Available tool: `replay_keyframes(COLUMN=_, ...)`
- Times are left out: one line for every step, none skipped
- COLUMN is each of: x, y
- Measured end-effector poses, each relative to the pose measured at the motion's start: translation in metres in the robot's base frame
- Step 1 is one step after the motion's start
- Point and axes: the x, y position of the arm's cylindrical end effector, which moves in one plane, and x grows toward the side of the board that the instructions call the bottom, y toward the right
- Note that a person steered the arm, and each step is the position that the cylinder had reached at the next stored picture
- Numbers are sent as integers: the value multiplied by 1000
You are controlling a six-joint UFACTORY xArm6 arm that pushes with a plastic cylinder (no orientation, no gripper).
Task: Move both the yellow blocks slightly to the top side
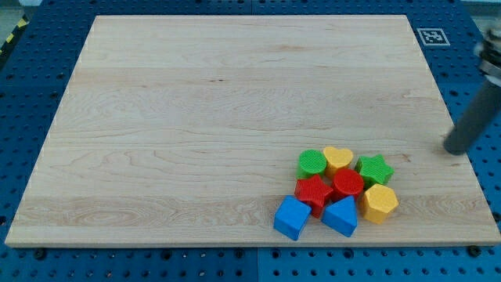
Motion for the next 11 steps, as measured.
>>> replay_keyframes(x=66, y=4)
replay_keyframes(x=101, y=-17)
replay_keyframes(x=100, y=-50)
replay_keyframes(x=101, y=-109)
replay_keyframes(x=79, y=-133)
replay_keyframes(x=39, y=-160)
replay_keyframes(x=0, y=-174)
replay_keyframes(x=-18, y=-178)
replay_keyframes(x=-13, y=-178)
replay_keyframes(x=3, y=-162)
replay_keyframes(x=-9, y=-146)
